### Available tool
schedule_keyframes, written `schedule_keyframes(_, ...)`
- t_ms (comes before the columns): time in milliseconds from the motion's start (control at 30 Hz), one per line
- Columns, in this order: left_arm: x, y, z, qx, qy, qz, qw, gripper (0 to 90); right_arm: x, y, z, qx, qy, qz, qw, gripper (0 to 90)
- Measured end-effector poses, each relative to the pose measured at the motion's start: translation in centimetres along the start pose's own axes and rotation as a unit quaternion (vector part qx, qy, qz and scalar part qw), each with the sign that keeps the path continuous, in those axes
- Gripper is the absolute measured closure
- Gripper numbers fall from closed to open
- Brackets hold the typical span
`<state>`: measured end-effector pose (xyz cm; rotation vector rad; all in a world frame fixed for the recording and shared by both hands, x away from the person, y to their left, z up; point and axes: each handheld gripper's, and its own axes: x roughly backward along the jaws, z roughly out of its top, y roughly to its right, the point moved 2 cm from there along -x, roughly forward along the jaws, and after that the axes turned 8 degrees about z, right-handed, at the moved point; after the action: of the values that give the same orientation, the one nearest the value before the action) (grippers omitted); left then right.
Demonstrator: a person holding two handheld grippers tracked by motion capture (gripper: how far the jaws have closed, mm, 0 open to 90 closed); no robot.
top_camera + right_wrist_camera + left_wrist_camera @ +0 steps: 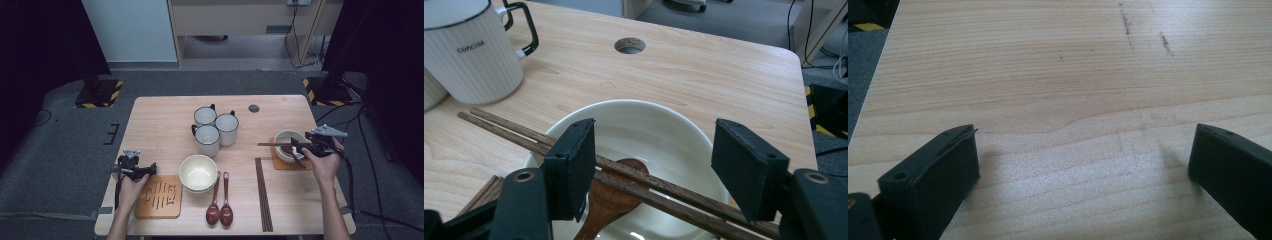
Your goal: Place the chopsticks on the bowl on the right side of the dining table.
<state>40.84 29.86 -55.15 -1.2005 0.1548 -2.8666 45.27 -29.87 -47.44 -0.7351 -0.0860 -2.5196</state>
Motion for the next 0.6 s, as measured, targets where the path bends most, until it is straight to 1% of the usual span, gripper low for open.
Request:
schedule_keyframes(200, 0.0, 0.0, 0.0, 0.0, 0.0, 0.0, 1.0, 0.0, -0.32, 0.0, -0.4, 0.004, 0.0, -0.004, 1.0, 33.1)
schedule_keyframes(233, 0.0, 0.0, 0.0, 0.0, 0.0, 0.0, 1.0, 0.0, -0.49, 0.12, -0.65, 0.004, -0.007, -0.005, 1.0, 31.9)
schedule_keyframes(333, 0.0, 0.0, 0.0, 0.0, 0.0, 0.0, 1.0, 0.0, -0.63, 0.23, -0.81, 0.003, -0.008, -0.009, 0.9999, 31.1)
schedule_keyframes(500, 0.0, 0.0, 0.0, 0.0, 0.0, 0.0, 1.0, 0.0, -0.84, 0.24, -0.92, 0.009, -0.012, -0.013, 0.9998, 28.9)
schedule_keyframes(600, 0.0, 0.0, 0.0, 0.0, 0.0, 0.0, 1.0, 0.0, -0.92, 0.26, -0.93, 0.008, -0.012, -0.016, 0.9998, 28.0)
